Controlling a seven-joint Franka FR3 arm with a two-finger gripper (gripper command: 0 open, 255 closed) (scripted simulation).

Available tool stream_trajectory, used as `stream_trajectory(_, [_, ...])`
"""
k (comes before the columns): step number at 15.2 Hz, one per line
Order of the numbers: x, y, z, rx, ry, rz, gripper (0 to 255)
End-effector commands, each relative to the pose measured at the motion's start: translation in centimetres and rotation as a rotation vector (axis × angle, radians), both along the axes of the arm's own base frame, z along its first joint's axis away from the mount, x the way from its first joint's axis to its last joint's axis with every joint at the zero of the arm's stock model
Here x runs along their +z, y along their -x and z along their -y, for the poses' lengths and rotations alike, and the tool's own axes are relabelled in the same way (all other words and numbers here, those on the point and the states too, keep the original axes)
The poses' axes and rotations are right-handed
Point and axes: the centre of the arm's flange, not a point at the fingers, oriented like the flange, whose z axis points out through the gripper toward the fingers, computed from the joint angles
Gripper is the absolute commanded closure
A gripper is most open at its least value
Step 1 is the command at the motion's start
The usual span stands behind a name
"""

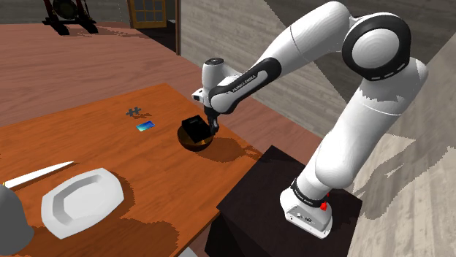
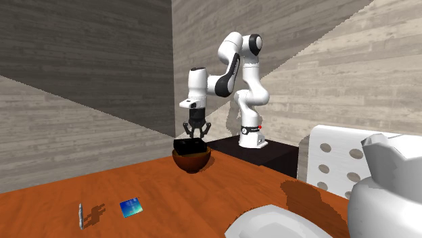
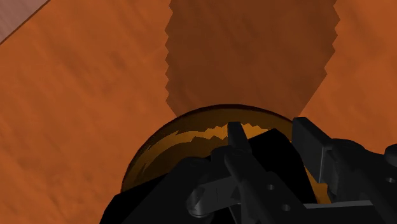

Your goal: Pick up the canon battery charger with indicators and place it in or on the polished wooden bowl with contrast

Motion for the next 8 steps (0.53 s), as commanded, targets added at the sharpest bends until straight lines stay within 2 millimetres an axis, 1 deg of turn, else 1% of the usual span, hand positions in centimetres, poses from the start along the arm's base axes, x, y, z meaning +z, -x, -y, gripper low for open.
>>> stream_trajectory(1, [-0.23, 0.03, -0.07, 0.001, 0.0, -0.002, 255])
stream_trajectory(4, [-0.23, 0.03, -0.07, 0.001, 0.0, -0.002, 255])
stream_trajectory(5, [-0.27, 0.05, -0.07, 0.001, 0.0, -0.002, 0])
stream_trajectory(8, [-0.26, 0.04, -0.05, 0.001, 0.0, -0.002, 0])
